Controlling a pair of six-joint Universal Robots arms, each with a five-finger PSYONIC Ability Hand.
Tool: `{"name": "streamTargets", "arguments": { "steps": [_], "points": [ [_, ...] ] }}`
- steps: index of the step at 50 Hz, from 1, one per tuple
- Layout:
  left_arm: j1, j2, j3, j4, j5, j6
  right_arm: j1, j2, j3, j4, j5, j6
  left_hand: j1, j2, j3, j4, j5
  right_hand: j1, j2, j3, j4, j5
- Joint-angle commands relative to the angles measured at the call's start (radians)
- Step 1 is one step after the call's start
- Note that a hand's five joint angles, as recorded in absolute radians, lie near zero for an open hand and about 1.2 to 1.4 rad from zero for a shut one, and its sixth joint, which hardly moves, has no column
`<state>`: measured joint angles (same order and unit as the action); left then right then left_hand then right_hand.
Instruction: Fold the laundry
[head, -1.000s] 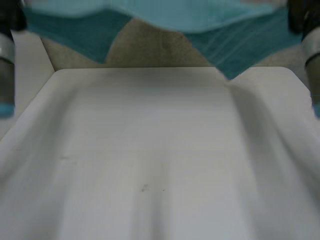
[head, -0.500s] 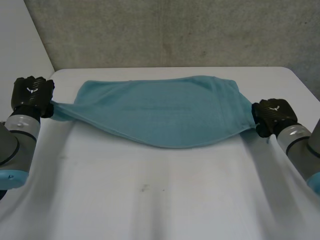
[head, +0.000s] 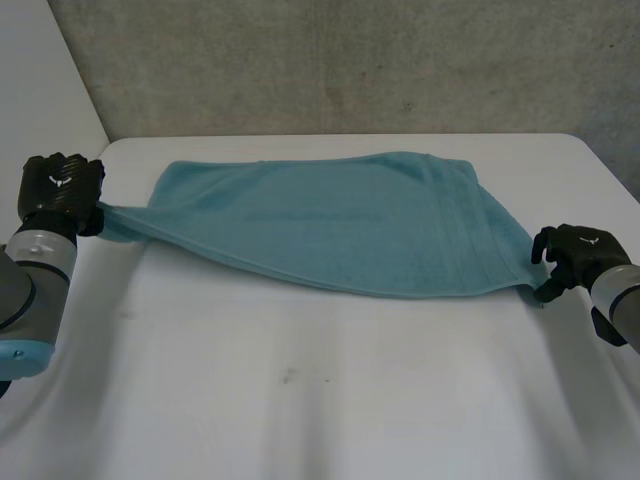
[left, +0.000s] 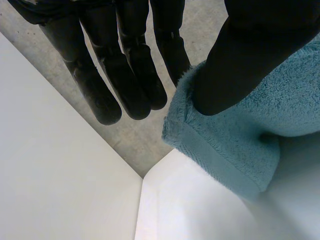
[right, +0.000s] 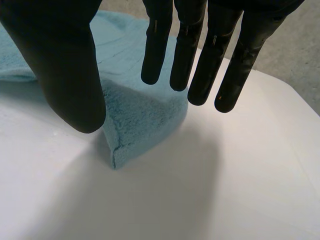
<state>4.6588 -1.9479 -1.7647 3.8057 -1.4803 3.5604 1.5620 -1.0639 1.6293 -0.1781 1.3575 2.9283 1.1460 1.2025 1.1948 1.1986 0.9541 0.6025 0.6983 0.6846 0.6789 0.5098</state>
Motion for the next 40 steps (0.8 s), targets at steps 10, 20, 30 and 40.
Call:
{"name": "streamTargets", "arguments": {
  "steps": [10,20,30,40],
  "points": [
    [0.0,0.0,-0.001,0.0,0.0,0.0,0.004,0.016,0.006,-0.009,-0.002,-0.002,0.25,0.194,0.201,0.198,0.268,0.037,-0.058,-0.045,-0.039,-0.044],
    [0.0,-0.005,0.001,0.0,0.0,-0.005,0.006,0.094,-0.036,-0.037,0.009,0.002,0.25,0.194,0.201,0.198,0.268,0.081,-0.014,-0.001,0.005,0.0],
    [0.0,-0.003,0.001,-0.001,-0.001,-0.005,0.0,0.139,-0.079,-0.11,0.025,0.015,0.25,0.194,0.201,0.198,0.268,0.794,0.698,0.712,0.717,0.712],
    [-0.005,0.027,-0.004,-0.026,-0.005,-0.003,-0.005,-0.129,0.004,-0.135,0.023,0.011,0.25,0.194,0.201,0.198,0.268,0.794,0.698,0.712,0.717,0.712]
  ]
}}
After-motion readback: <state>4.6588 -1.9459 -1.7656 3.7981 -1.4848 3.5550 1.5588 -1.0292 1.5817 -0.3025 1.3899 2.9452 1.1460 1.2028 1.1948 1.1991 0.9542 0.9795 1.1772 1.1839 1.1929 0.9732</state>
